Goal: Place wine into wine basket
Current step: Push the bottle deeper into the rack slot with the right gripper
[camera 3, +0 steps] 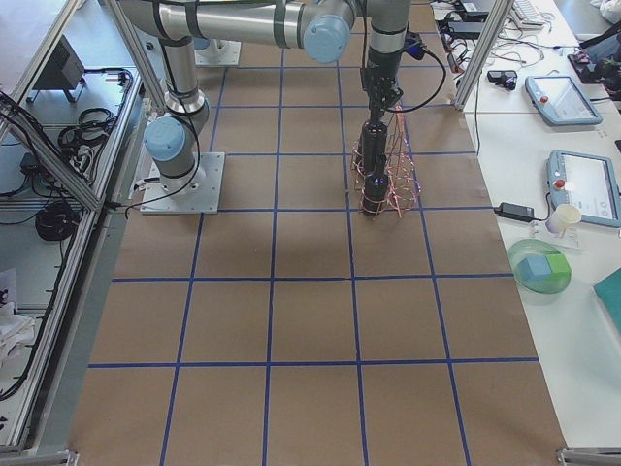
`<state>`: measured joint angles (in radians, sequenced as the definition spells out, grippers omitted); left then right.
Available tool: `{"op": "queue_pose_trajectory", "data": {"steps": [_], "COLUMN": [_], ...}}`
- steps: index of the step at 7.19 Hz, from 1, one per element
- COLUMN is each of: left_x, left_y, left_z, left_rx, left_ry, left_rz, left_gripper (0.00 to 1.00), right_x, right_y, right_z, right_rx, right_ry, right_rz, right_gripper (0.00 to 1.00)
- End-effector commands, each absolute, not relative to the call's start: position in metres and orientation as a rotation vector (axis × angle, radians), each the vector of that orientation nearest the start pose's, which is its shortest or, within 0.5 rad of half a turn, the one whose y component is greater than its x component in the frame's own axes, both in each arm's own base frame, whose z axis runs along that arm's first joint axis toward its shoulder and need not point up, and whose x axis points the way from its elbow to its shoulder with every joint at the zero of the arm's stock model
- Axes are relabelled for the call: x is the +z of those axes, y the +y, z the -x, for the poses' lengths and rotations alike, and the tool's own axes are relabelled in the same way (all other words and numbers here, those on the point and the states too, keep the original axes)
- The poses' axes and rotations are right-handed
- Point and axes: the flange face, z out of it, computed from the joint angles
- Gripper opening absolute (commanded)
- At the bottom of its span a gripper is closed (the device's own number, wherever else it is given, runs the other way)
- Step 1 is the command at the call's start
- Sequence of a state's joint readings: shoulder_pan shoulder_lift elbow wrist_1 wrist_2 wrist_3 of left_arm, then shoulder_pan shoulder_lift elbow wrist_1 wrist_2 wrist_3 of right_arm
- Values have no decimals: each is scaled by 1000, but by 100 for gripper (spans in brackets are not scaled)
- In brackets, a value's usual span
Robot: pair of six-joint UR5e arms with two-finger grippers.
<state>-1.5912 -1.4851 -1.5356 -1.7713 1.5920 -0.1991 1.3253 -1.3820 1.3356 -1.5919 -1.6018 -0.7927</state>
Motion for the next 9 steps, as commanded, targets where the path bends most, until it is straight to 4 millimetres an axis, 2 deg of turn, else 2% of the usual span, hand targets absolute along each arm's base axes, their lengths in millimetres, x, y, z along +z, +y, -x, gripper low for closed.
{"op": "queue_pose_trajectory", "data": {"steps": [1, 4, 6, 9], "left_x": [526, 526, 527, 525], "left_y": [-442, -442, -443, -443], "left_z": [140, 141, 143, 145], "left_rx": [117, 119, 101, 105], "left_ry": [3097, 3103, 3112, 3113], "left_rz": [275, 278, 268, 162], "left_gripper": [100, 100, 100, 100], "right_x": [498, 483, 481, 468], "right_y": [-600, -606, -606, -612], "right_z": [16, 18, 17, 16], "right_rx": [-77, -36, -20, 2], "right_ry": [3086, 3072, 3071, 3053], "right_rz": [867, 864, 887, 890], "right_gripper": [0, 0, 0, 0]}}
